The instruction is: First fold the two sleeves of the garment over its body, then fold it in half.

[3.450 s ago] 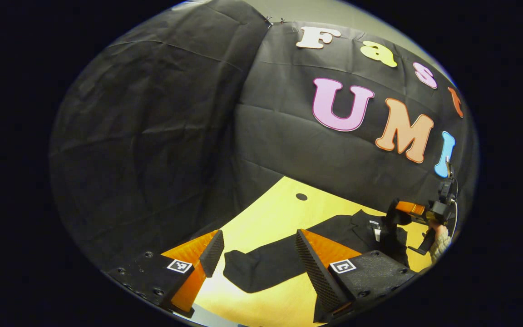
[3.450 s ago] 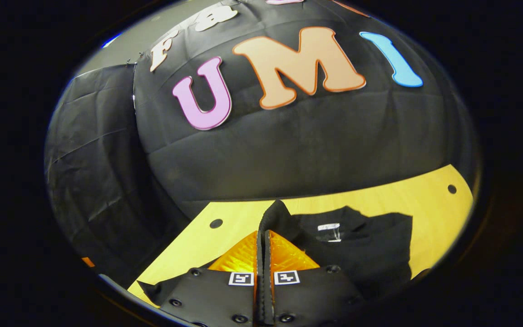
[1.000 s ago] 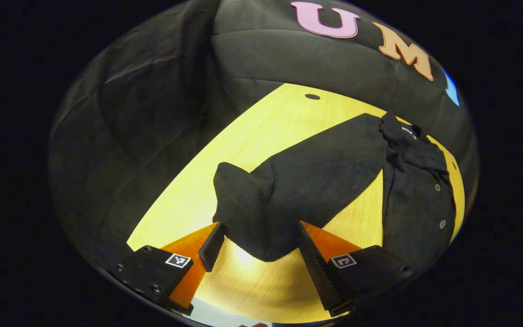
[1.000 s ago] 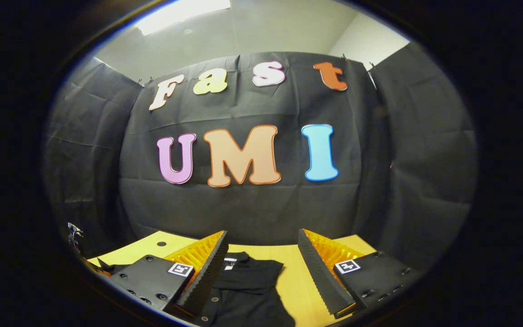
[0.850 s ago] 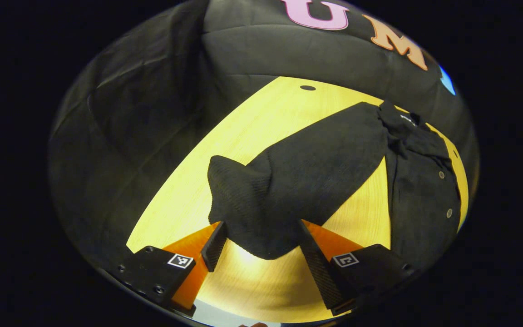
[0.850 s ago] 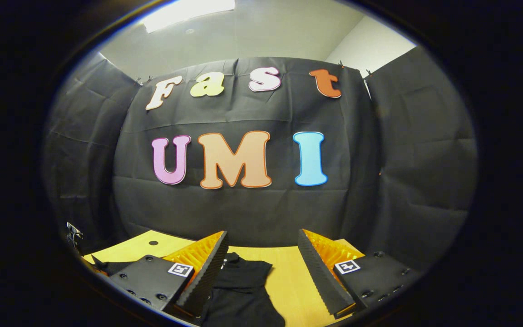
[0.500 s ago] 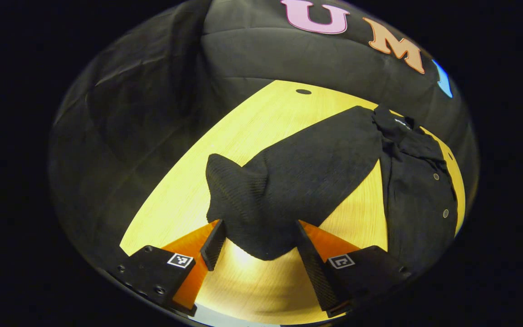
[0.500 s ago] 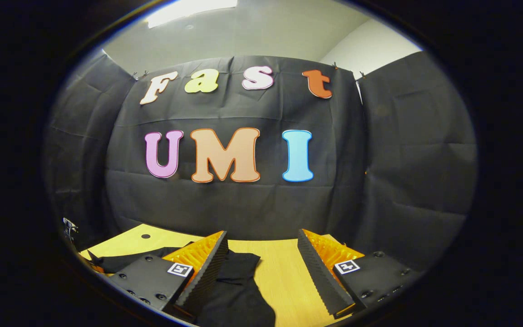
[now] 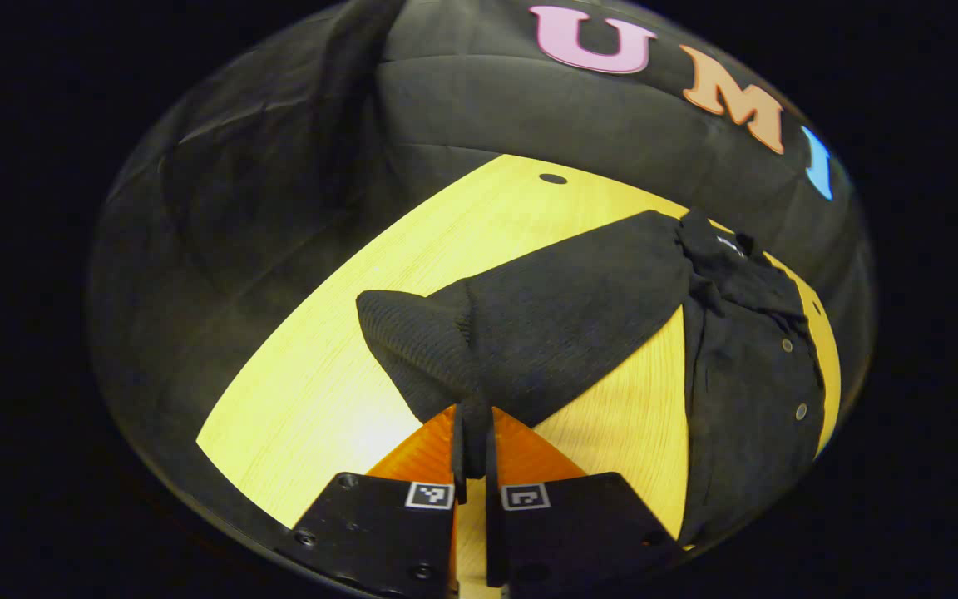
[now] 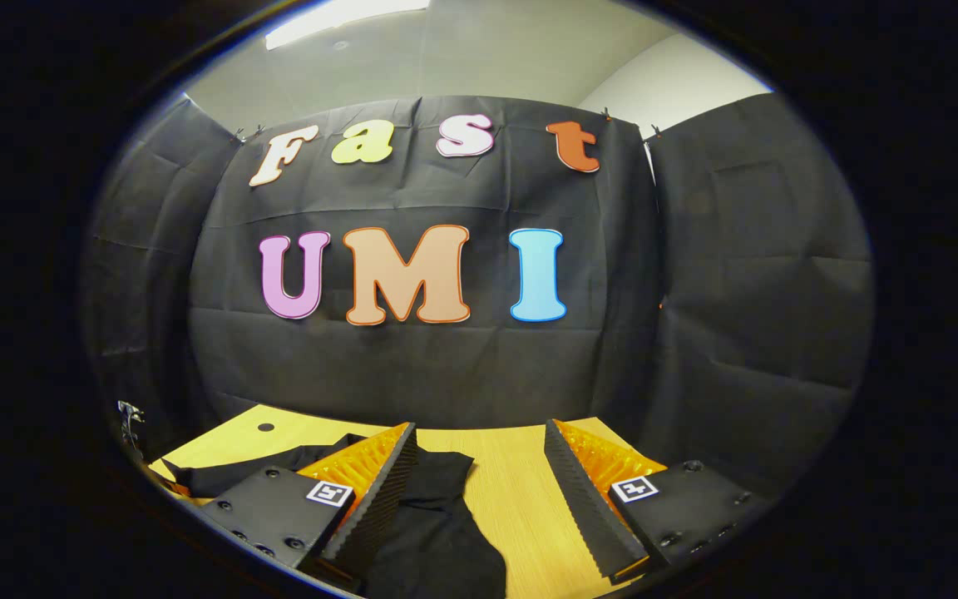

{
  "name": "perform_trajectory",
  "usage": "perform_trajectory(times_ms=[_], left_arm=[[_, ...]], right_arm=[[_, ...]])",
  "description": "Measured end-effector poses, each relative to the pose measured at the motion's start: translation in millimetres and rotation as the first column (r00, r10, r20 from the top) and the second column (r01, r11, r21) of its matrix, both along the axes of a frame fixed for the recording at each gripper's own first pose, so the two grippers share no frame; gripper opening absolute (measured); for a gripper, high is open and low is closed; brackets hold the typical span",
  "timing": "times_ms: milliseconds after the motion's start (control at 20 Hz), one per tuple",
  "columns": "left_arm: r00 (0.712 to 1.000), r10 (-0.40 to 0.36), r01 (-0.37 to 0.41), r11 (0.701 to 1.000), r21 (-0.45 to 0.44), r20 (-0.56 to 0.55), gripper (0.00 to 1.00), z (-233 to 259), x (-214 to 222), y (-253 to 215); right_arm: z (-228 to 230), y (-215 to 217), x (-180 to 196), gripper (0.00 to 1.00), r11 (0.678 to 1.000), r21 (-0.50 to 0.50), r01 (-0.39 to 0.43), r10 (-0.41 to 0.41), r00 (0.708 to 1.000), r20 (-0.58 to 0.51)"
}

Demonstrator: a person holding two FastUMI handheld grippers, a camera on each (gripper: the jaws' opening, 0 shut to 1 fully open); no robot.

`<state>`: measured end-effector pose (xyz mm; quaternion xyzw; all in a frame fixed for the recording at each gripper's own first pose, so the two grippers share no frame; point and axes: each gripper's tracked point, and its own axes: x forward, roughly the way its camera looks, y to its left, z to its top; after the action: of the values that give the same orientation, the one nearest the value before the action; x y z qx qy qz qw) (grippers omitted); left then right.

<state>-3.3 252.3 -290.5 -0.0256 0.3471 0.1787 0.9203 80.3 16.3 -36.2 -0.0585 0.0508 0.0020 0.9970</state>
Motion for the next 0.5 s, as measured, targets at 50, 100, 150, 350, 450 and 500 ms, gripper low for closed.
perform_trajectory(times_ms=[50, 100, 150, 350, 450, 500], left_arm=[[1.000, 0.004, -0.004, 1.000, -0.001, -0.001, 0.01, -0.3, 0.0, -0.8], [1.000, 0.004, -0.004, 1.000, 0.003, -0.001, 0.00, 0.4, -0.7, -0.5], [1.000, -0.002, 0.002, 1.000, 0.005, -0.002, 0.00, 1.4, 1.0, -2.1], [0.999, -0.041, 0.040, 0.998, 0.047, 0.019, 0.00, 25.3, 15.5, -6.6], [0.995, -0.083, 0.079, 0.995, 0.065, 0.063, 0.00, 52.2, 37.5, -18.3], [0.992, -0.105, 0.099, 0.992, 0.083, 0.076, 0.00, 63.0, 48.5, -23.9]], right_arm=[[1.4, -1.9, -1.3, 0.96, 1.000, 0.007, 0.008, -0.008, 1.000, 0.001], [1.7, -5.8, -1.8, 0.97, 1.000, 0.011, 0.017, -0.017, 1.000, 0.003], [2.1, -8.8, -2.9, 0.96, 1.000, 0.009, 0.022, -0.022, 1.000, 0.001], [8.0, -23.8, -5.3, 0.96, 0.999, -0.007, 0.047, -0.047, 0.999, -0.001], [7.2, -35.9, -5.2, 0.96, 0.998, -0.021, 0.067, -0.067, 0.998, -0.009], [6.8, -41.3, -6.0, 0.96, 0.997, -0.022, 0.071, -0.072, 0.997, -0.016]])
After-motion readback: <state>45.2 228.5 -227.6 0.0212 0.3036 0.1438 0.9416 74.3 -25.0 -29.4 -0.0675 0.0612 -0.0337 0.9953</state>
